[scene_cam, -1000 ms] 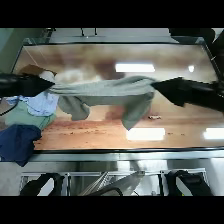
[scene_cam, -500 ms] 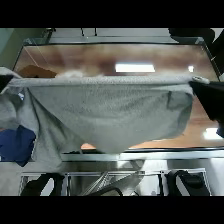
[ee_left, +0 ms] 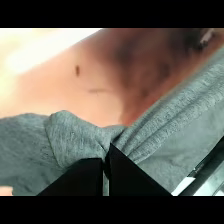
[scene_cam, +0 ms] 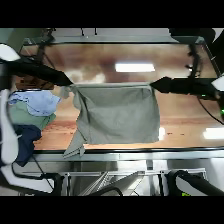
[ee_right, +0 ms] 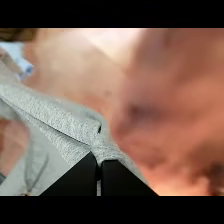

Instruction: Fold the shirts.

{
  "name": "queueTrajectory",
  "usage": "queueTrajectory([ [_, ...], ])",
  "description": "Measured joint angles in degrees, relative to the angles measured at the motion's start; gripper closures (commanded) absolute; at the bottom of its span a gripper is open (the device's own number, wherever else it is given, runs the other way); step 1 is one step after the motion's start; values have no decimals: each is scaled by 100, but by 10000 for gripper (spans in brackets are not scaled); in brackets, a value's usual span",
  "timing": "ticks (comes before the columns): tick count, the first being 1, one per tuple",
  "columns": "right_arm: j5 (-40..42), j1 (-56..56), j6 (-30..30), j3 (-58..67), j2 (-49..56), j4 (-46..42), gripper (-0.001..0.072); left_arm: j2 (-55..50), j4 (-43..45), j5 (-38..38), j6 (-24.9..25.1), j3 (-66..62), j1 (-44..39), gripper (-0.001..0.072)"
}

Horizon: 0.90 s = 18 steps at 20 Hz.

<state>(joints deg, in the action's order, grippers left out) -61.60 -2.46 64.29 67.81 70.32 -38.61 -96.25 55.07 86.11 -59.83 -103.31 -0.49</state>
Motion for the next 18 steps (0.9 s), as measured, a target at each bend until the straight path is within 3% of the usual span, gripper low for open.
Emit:
queueTrajectory([
  [1,94,4,-2,-15,422,-2,696,-470,26,-28,-2,-166,-52,500],
  [2,221,9,-2,-31,791,-17,696,-935,72,-59,-15,-387,-87,68],
  [3,376,9,-11,-42,1134,-26,695,-1320,131,-59,-114,-632,-101,-1],
  [4,511,9,-50,-44,1379,-31,690,-1598,155,-50,-227,-852,-94,-1],
  [5,656,4,-94,-44,1576,-35,591,-1801,166,-42,-323,-1047,-66,-1],
  [6,737,-15,-140,-24,1700,-37,369,-1921,179,-33,-468,-1204,-13,-1],
  [7,802,-59,-190,33,1779,-37,274,-1954,181,-2,-592,-1296,61,-1],
  [12,522,-778,-232,494,1539,-107,270,-1185,225,420,-1226,-560,695,-1],
  [18,-743,-2208,-109,125,691,-354,280,721,245,487,-1436,2479,1325,-1],
])
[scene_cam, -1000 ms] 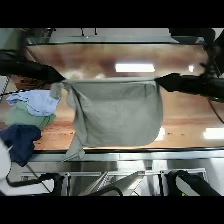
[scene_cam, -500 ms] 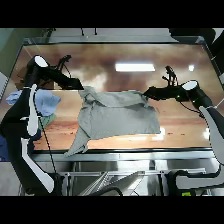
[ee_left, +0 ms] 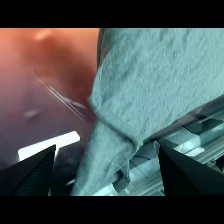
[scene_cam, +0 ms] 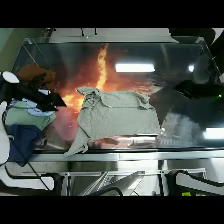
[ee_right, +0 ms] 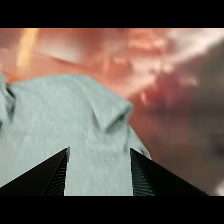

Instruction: Fold the shirts.

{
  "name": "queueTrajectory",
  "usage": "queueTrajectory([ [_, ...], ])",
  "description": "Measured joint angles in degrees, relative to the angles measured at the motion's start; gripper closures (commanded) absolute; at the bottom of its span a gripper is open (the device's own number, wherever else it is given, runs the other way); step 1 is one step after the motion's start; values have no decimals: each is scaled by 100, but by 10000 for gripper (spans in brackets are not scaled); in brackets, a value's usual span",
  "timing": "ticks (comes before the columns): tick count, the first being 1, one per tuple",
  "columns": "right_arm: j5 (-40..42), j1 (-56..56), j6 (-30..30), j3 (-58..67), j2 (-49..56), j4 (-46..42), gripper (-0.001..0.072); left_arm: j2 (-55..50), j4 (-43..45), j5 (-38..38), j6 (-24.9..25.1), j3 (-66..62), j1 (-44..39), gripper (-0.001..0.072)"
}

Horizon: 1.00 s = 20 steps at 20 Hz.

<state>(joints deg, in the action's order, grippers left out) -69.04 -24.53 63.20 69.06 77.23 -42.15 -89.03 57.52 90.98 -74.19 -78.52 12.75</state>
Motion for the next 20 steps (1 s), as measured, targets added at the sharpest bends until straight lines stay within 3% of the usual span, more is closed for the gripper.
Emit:
queueTrajectory([
  [5,70,-667,-31,-1821,-656,-249,281,1248,-4,-581,136,2538,201,-1],
  [9,483,-807,-179,-3001,-837,-343,281,1648,-116,-997,247,3600,-201,0],
  [13,643,-702,-286,-3453,-855,-396,281,1585,-269,-1416,304,3775,-1182,0],
  [20,673,85,-393,-3587,-260,-334,281,723,-326,-1696,321,2761,-2564,0],
])
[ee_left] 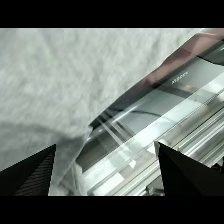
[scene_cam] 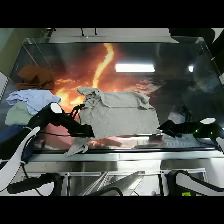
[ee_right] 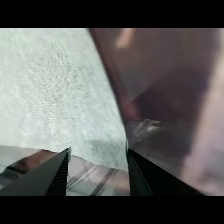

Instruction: Fold the shirts.

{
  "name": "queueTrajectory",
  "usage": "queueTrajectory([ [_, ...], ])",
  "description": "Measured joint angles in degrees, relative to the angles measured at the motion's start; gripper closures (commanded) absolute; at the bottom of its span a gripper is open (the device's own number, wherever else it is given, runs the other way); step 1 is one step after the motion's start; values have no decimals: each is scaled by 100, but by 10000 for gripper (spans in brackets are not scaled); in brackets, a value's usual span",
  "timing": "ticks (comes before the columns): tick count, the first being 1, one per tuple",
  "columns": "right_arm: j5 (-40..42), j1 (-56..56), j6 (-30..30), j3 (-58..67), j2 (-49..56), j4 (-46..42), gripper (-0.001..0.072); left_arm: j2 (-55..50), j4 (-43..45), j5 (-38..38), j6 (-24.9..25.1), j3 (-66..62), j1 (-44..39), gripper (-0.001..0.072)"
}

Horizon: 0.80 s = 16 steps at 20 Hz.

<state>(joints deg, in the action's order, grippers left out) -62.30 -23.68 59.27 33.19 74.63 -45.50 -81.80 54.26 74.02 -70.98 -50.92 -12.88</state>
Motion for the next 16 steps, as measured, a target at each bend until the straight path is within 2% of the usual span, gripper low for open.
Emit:
queueTrajectory([
  [3,0,256,-197,-9,278,249,284,-374,22,59,0,-411,-92,0],
  [4,11,321,-258,-11,341,319,308,-466,24,81,0,-516,-87,0],
  [5,28,372,-317,-11,387,363,449,-555,24,90,-4,-614,-70,0],
  [6,83,411,-345,-9,424,358,488,-643,28,92,-15,-697,-44,1],
  [7,94,439,-382,-2,448,361,488,-713,28,94,-17,-754,-22,67],
  [9,90,474,-435,13,476,402,494,-874,33,142,-28,-826,4,384],
  [10,90,487,-448,17,485,431,604,-968,33,190,-44,-850,-9,656],
  [11,120,496,-455,20,494,437,673,-1049,33,225,-44,-863,-28,695],
  [16,-46,507,-603,114,490,549,697,-1040,24,358,-17,-901,66,697],
])
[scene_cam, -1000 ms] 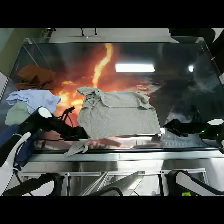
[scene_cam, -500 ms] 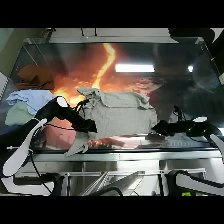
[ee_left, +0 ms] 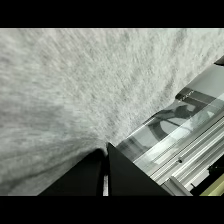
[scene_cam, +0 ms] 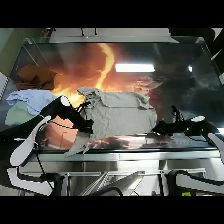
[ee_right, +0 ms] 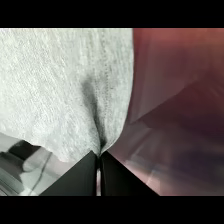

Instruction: Fold the shirts.

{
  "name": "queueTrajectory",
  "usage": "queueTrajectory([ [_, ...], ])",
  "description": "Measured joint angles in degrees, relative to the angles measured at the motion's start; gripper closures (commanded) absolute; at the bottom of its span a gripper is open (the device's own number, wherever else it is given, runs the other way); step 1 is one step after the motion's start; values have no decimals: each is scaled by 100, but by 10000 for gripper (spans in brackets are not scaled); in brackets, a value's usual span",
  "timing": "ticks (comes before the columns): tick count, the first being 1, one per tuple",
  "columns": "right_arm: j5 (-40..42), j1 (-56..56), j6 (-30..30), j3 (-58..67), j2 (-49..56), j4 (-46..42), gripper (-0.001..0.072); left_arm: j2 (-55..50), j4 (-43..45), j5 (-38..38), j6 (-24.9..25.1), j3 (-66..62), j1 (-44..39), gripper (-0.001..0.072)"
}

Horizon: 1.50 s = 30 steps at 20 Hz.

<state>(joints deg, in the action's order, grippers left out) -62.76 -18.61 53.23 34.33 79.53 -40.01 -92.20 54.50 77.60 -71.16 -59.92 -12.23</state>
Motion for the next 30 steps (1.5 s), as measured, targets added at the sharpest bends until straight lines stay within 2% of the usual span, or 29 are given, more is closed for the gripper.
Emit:
queueTrajectory([
  [6,-726,-164,-63,719,-807,629,697,1368,-4,168,72,-7,1121,697],
  [10,-1102,-439,-20,1045,-1475,973,697,2149,-216,654,321,-7,1982,697],
  [14,-1543,-935,-87,1759,-2496,1897,697,3176,-1639,1102,807,-409,2918,697],
  [17,-1663,-1478,-81,2920,-3401,2461,697,3965,-2977,1307,979,-1453,3967,697],
  [19,-1523,-1805,-24,3821,-3866,2538,697,4332,-3495,1373,975,-2396,4813,697],
  [22,-1325,-2000,295,4894,-4188,2017,697,4461,-3788,1434,745,-3716,5692,697],
  [25,-1373,-1932,485,5018,-4118,1633,697,4103,-3298,1495,461,-4391,5606,697],
  [28,-1357,-1381,413,4328,-3770,1381,697,3504,-2389,1502,363,-4151,4656,697],
  [30,-1019,-813,321,3711,-3362,1084,697,2983,-1777,1281,374,-3797,3875,696],
])
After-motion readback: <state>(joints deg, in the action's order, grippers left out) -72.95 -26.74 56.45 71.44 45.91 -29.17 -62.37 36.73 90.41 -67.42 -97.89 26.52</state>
